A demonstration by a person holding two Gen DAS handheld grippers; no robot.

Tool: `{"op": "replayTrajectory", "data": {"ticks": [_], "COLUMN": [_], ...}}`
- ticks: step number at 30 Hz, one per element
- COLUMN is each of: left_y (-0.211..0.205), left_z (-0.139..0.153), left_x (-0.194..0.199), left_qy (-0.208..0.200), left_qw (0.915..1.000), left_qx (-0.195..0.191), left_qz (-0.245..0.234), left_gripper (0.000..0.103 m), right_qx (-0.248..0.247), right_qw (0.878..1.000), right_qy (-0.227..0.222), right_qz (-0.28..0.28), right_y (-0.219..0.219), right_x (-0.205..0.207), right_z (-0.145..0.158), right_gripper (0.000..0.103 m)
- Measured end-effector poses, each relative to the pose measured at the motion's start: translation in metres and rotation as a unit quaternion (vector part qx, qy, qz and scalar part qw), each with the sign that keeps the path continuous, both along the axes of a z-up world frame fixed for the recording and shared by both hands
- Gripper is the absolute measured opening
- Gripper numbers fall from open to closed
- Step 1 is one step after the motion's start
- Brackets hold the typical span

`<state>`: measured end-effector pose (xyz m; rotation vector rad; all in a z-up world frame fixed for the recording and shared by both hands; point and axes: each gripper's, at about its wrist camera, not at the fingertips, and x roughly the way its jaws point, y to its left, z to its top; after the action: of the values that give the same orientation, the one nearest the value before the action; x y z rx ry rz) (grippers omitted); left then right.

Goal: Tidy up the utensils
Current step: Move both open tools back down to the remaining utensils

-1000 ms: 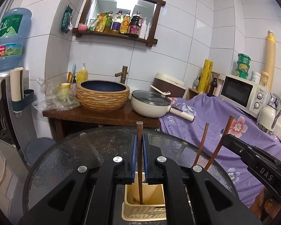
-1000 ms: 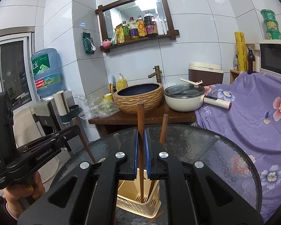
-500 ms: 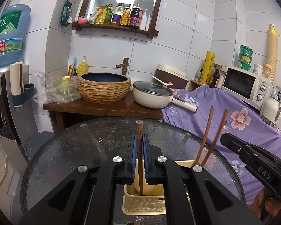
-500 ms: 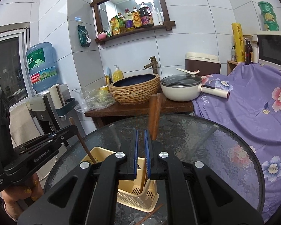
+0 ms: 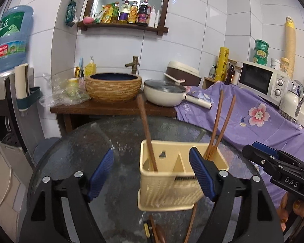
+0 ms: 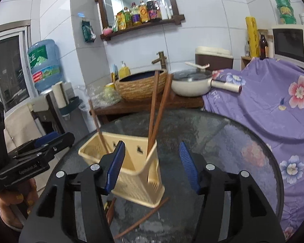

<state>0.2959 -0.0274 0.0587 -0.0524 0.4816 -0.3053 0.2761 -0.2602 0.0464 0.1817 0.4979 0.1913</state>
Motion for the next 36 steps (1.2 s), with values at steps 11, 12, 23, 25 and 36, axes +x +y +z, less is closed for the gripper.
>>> {"op": "replayTrajectory", "data": {"ticks": [11, 12, 23, 25, 36], "left_y": [0.032, 0.034, 0.022, 0.017, 0.005], "left_z": [-0.076, -0.083, -0.133, -0.138, -0.146], "left_x": [-0.017, -0.018, -0.027, -0.027, -0.024], "left_qy": [0.111, 0.121, 0.193, 0.199, 0.202], "left_qw": [0.9936, 0.9924, 0.9787, 0.9768, 0.9738], "left_qx": [0.015, 0.017, 0.065, 0.075, 0.097], "left_qz": [0.012, 0.013, -0.022, -0.026, -0.037], "left_gripper": [0.079, 0.075, 0.044, 0.041, 0.036], "right_qx": [-0.022, -0.023, -0.013, -0.013, -0.025], "right_qw": [0.997, 0.997, 0.983, 0.980, 0.965], "right_qy": [0.064, 0.070, 0.177, 0.192, 0.259], "right_qz": [0.029, 0.032, 0.041, 0.044, -0.008], "right_y": [-0.003, -0.003, 0.011, 0.016, 0.053], "right_x": [-0.052, -0.056, -0.047, -0.039, 0.019], "right_z": [-0.069, -0.075, -0.118, -0.119, -0.130], "right_gripper": [0.057, 0.057, 0.057, 0.057, 0.056]}}
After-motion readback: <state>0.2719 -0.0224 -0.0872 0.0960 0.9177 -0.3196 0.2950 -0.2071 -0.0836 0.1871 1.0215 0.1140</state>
